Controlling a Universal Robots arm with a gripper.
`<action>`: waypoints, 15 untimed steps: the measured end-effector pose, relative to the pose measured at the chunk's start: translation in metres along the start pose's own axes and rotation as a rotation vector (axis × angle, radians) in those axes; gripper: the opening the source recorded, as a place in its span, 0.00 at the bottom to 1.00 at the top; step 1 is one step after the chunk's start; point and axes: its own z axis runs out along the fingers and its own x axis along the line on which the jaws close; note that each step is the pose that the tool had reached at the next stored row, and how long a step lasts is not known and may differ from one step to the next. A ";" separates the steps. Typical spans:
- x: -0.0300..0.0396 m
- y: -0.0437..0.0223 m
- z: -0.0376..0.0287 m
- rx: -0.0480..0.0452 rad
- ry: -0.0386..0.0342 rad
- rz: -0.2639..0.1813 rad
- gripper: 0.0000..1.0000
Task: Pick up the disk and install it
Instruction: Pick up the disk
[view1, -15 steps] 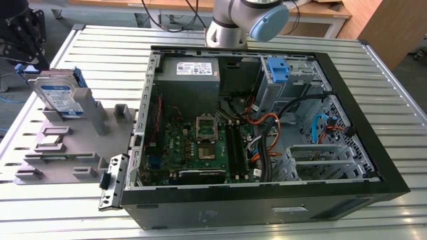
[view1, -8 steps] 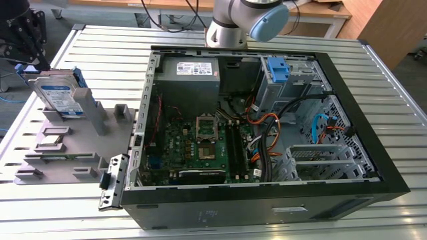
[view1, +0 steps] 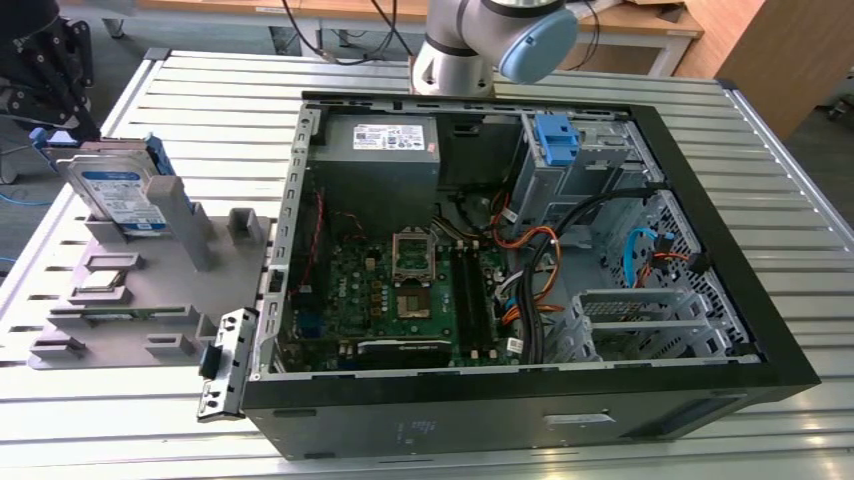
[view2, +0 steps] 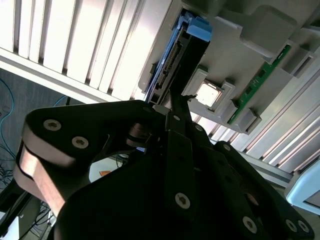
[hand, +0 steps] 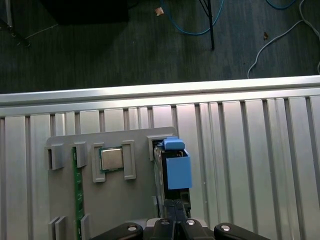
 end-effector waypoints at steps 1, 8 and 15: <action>0.0000 0.0000 0.0000 0.0001 -0.0001 0.000 0.11; 0.0000 0.0000 -0.0003 0.0000 -0.0001 0.000 0.17; 0.0000 0.0000 -0.0006 0.0000 -0.0001 0.000 0.47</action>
